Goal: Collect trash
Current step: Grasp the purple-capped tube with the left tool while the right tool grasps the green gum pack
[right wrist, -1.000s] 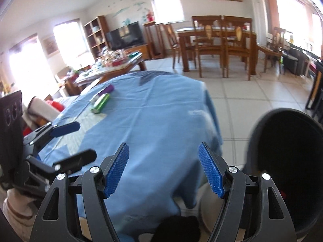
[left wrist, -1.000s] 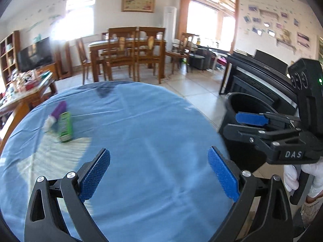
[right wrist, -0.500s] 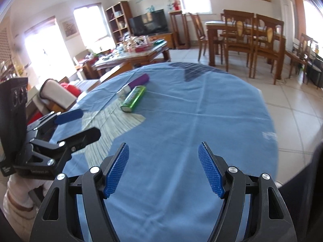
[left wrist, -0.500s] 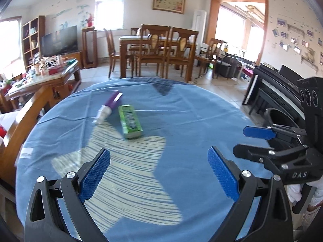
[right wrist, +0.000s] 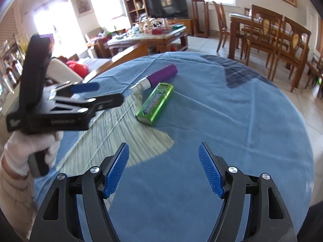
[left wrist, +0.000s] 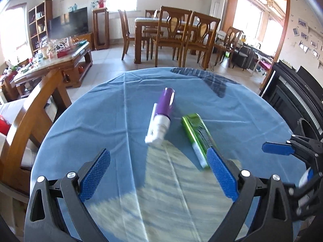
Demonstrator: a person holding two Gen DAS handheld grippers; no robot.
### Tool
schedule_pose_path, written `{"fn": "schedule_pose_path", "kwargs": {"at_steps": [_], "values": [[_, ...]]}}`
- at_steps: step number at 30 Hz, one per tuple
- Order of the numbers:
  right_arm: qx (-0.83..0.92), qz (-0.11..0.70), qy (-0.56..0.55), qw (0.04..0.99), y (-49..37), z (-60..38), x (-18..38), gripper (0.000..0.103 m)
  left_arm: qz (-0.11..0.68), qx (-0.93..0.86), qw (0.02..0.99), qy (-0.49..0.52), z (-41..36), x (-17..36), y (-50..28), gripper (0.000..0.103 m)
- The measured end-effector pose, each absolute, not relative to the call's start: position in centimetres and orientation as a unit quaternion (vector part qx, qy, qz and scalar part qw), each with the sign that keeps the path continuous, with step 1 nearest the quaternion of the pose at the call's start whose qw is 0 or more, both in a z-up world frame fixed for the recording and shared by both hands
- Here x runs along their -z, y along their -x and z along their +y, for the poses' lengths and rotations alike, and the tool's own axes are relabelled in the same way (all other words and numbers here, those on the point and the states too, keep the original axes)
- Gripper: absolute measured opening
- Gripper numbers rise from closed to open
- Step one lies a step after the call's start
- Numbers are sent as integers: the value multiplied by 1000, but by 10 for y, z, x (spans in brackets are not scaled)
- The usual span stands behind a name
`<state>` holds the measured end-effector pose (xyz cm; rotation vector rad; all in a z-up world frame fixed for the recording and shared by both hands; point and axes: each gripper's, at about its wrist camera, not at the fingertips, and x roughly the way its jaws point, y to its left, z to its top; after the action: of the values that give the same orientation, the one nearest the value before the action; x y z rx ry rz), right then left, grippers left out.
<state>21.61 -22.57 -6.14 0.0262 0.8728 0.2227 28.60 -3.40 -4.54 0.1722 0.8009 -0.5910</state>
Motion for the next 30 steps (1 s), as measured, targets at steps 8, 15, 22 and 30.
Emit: {"fn": "schedule_pose_path", "kwargs": {"at_steps": [8,15,22,30], "values": [[-103,446,13,889,-264,-214,77,71,419,281,856,-109,-52,69,-330,78],[-108,445,26,889,-286,-206,78,71,411,277,860,-121,-62,67,-342,67],[-116,447,23,887,-303,-194,80,71,408,261,867,-120,-60,65,-353,43],[-112,446,23,888,-321,-189,86,53,415,276,863,-79,-42,62,-362,30]]}}
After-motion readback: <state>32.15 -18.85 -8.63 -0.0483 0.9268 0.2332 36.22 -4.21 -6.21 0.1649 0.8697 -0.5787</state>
